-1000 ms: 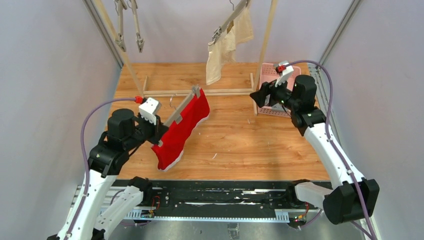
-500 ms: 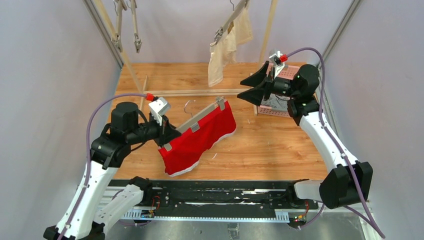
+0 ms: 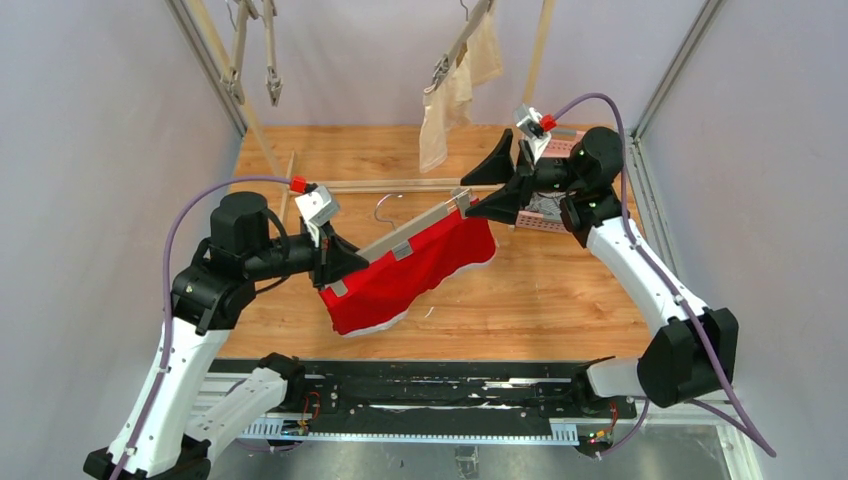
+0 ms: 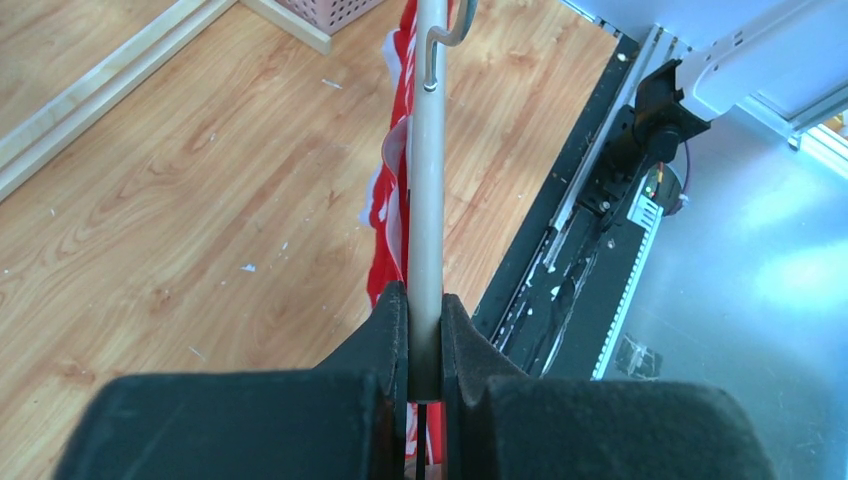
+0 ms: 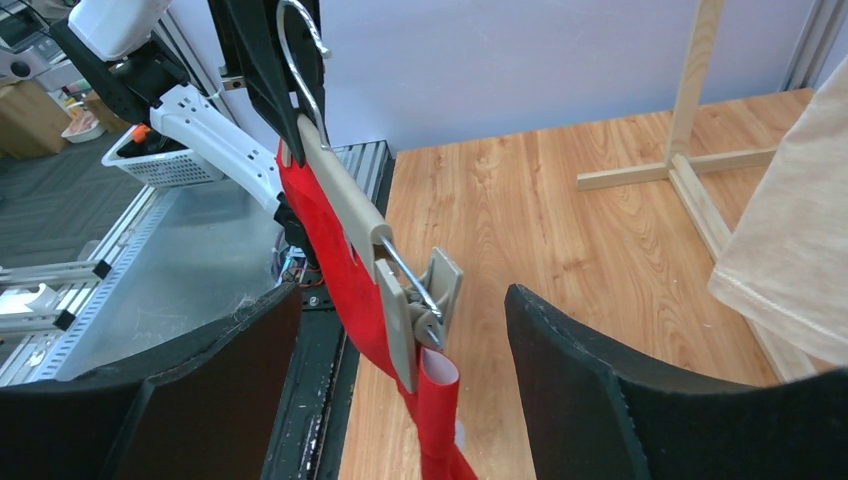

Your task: Remove the underwear clipped to the hanger

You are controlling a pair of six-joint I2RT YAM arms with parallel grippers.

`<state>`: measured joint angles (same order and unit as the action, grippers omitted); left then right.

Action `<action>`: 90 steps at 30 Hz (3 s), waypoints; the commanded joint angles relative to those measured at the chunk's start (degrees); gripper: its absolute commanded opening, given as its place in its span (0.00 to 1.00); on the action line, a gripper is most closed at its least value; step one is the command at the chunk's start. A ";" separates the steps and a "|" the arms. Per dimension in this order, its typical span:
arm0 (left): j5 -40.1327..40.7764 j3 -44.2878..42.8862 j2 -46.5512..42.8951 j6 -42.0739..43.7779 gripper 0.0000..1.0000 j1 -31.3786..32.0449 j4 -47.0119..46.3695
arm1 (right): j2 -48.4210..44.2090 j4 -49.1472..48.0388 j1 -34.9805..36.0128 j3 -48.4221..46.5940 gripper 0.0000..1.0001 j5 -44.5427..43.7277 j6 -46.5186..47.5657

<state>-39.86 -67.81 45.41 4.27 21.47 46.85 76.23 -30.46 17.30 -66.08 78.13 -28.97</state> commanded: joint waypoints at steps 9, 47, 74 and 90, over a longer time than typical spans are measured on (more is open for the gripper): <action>-1.47 0.46 -1.01 0.01 0.00 0.50 -1.62 | 5.51 -2.07 6.07 -3.14 0.68 -0.29 -0.24; -0.56 -1.22 0.43 -6.70 0.00 0.53 -14.56 | -3.30 -8.02 7.84 4.03 0.77 -21.06 -2.71; 3.74 9.49 -2.37 -22.41 0.00 0.98 -41.56 | 12.44 -53.33 15.35 -0.60 0.73 -33.24 -28.18; 4.05 9.52 -1.29 -24.85 0.00 1.98 -46.85 | 9.86 -46.80 15.49 0.27 0.73 -32.64 -22.18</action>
<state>-35.20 -58.17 44.31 -19.49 22.33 4.80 84.66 -76.07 31.90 -63.00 45.01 -51.79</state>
